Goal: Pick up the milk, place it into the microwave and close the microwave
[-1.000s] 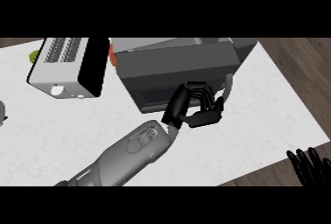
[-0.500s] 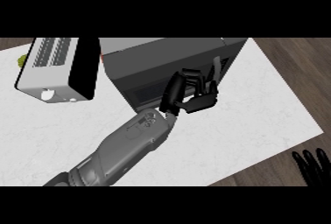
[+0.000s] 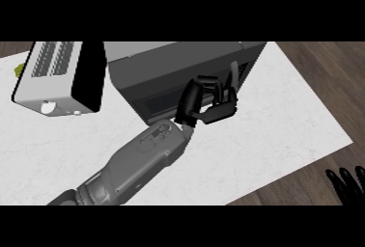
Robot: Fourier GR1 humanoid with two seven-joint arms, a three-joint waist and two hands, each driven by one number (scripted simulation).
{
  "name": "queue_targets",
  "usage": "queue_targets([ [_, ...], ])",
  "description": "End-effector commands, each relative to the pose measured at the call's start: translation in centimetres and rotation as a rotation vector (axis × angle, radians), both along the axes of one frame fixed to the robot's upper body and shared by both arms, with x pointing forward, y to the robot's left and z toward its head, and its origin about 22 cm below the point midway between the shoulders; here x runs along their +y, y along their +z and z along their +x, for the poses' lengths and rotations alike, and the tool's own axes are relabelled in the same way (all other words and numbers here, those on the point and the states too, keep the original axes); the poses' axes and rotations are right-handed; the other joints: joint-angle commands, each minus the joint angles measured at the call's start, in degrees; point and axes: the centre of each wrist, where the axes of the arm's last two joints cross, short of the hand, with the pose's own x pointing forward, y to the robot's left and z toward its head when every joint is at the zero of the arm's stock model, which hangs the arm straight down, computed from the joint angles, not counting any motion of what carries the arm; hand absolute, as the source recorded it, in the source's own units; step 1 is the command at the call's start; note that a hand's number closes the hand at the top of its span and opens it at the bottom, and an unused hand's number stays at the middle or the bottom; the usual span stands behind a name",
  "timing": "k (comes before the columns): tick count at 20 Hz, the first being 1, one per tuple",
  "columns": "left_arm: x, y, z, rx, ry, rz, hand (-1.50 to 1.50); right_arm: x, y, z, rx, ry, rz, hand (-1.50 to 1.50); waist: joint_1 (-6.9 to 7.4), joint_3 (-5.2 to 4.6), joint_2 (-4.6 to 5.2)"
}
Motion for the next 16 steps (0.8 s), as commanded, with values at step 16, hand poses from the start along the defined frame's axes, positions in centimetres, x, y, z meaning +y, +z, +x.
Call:
queue_targets([
  [16, 0.0, 1.1, 1.9, -0.022, 0.025, -0.029, 1.5, -0.6, 2.2, -0.5, -0.025, 0.073, 0.034, -1.5, -1.54, 0.14, 0.76],
])
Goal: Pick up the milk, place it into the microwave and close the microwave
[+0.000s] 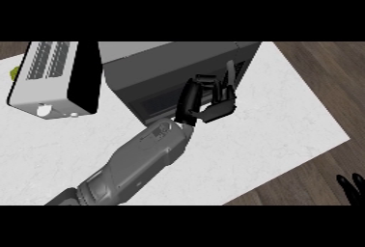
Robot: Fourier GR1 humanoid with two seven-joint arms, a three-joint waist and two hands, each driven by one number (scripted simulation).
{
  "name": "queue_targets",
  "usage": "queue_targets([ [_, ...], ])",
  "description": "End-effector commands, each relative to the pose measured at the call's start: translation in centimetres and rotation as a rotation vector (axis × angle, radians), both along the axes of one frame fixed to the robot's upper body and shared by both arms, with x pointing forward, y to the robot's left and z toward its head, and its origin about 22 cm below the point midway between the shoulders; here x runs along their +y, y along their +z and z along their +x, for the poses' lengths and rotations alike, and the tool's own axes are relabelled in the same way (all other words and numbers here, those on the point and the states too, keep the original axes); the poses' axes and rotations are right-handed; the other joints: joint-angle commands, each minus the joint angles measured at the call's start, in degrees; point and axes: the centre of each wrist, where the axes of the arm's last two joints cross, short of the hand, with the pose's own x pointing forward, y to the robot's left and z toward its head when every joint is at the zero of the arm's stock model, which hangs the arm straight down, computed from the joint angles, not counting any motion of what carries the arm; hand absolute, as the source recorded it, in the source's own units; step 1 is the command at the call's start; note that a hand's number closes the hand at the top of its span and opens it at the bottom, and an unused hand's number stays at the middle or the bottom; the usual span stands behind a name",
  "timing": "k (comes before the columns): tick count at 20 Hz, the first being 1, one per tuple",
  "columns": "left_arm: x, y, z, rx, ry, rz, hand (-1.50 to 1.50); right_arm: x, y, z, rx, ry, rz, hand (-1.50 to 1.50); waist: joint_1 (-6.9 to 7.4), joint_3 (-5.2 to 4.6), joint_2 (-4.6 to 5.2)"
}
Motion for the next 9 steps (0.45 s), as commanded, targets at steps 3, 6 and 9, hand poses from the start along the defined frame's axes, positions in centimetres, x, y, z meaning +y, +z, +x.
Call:
queue_targets([
  [3, -0.1, 1.6, 1.8, -0.008, 0.016, 0.01, 1.5, 0.0, 0.5, -0.3, -0.004, 0.035, 0.011, -1.5, -1.28, -0.02, 0.89],
  [6, 0.0, 1.2, 1.8, -0.006, 0.016, 0.01, 1.5, -0.4, 0.9, -0.4, -0.011, 0.03, 0.016, -1.5, -1.05, -0.01, 0.59],
  [9, 0.1, 1.0, 1.8, 0.002, 0.024, 0.014, 1.5, -0.7, 1.3, -0.5, 0.002, 0.057, -0.011, -1.5, -1.22, 0.03, 0.84],
])
